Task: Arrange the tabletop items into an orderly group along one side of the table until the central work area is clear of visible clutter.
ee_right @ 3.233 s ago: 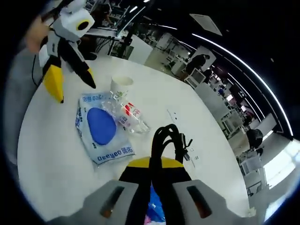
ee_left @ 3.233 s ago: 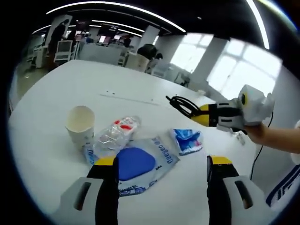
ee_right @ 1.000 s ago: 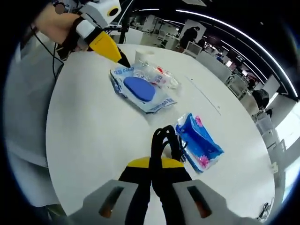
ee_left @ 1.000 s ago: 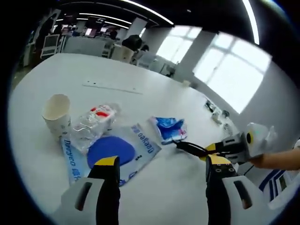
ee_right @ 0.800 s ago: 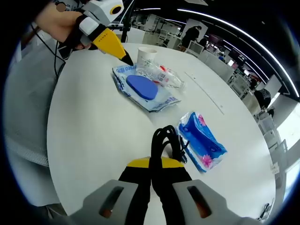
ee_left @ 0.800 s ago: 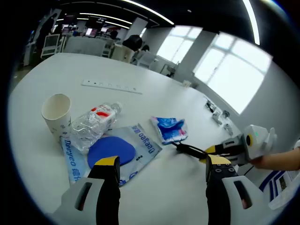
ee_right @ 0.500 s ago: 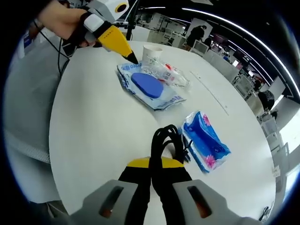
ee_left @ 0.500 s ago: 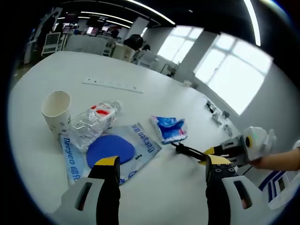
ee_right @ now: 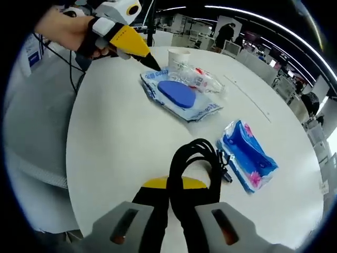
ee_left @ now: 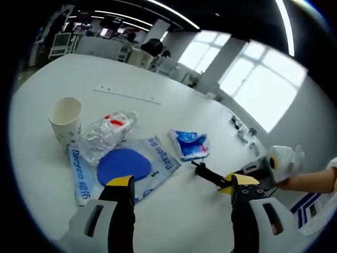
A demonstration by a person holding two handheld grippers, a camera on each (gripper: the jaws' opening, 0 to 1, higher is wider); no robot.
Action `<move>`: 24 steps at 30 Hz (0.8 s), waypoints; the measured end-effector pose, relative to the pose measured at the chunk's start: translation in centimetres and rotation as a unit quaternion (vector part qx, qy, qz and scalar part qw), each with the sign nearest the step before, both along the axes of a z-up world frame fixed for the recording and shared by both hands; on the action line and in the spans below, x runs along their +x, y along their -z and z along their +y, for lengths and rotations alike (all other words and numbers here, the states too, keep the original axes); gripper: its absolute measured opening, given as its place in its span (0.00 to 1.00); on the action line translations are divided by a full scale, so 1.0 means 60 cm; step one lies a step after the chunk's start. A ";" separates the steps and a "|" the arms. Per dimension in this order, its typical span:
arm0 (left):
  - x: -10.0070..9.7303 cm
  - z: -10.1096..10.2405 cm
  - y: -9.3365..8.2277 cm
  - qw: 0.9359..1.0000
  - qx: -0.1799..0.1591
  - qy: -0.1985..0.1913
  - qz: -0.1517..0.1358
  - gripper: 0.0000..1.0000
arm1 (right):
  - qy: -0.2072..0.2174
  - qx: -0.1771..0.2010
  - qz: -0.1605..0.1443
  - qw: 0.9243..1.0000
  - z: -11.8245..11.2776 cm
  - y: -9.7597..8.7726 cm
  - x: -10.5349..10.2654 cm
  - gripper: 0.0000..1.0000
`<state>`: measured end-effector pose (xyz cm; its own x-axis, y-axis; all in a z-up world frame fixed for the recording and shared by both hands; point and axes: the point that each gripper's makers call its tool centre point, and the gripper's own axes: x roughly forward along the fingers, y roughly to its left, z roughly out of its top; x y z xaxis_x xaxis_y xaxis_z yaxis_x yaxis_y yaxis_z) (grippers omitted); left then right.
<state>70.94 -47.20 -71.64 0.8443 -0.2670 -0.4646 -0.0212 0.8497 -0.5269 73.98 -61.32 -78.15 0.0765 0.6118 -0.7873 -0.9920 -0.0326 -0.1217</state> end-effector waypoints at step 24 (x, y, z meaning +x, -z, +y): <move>-0.014 0.002 0.004 1.000 -0.007 -0.015 0.003 0.71 | 0.009 -0.009 0.070 0.997 0.000 0.040 -0.019 0.08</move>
